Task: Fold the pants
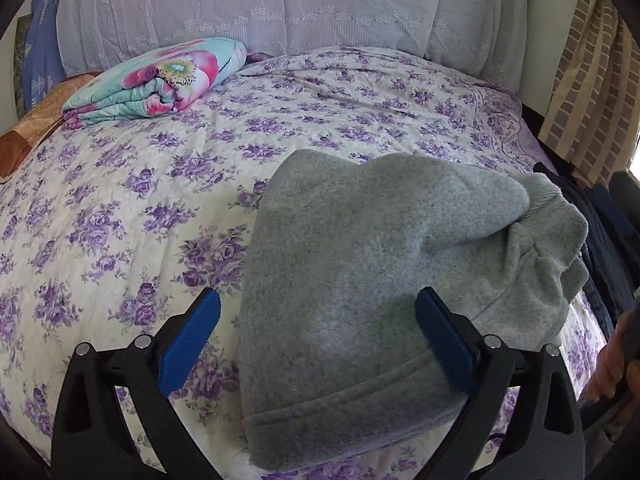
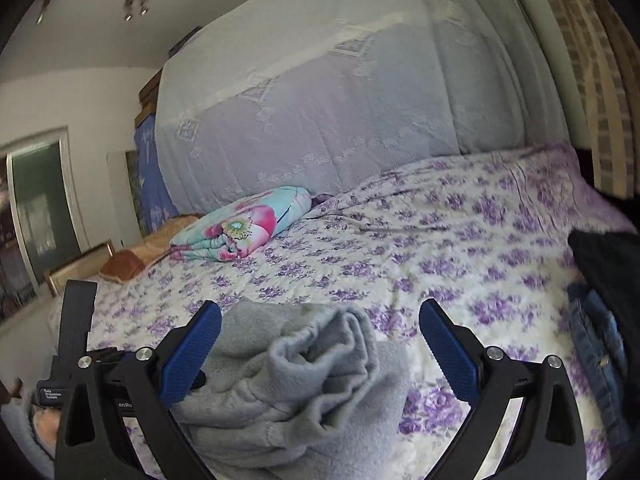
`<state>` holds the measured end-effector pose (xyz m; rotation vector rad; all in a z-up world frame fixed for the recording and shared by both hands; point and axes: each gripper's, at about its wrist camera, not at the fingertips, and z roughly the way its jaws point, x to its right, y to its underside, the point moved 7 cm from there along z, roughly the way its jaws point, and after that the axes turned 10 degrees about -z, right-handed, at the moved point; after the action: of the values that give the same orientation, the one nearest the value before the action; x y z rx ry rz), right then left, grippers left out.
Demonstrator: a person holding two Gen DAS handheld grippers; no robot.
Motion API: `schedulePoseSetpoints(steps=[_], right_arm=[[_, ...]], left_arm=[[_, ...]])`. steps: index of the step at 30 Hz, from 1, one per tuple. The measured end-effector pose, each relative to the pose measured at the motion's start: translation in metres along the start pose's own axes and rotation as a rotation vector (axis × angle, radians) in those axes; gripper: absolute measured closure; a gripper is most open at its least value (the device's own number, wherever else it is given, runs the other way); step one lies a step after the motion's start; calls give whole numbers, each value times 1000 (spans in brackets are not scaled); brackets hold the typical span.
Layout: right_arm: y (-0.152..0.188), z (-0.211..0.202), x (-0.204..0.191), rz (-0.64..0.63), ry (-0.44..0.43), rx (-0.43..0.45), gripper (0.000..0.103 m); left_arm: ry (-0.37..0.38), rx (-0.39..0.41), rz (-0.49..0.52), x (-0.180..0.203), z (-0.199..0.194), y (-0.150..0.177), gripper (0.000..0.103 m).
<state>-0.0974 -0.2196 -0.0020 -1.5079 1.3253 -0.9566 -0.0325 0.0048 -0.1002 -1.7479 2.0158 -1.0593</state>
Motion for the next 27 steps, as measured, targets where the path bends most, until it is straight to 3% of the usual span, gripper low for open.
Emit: schedulePoseSetpoints(steps=[4,9,16,21,27], right_arm=[[-5,19,-20,-166,87,-68,4],[33,23,4,-183,176,-210,4],[94,31,38,2,99,-335,4],[102,41,43,72,29,-364,4],[90,32,36,43,55,-350,4]], left_arm=[[16,-17,-7,-4,6,3,5],[35,-29,-14,-7,13,5,4],[74,-52,-9,0,19,16,4],[54,-33,2,0,15,18,4],[11,5,37,0,8,20,4]])
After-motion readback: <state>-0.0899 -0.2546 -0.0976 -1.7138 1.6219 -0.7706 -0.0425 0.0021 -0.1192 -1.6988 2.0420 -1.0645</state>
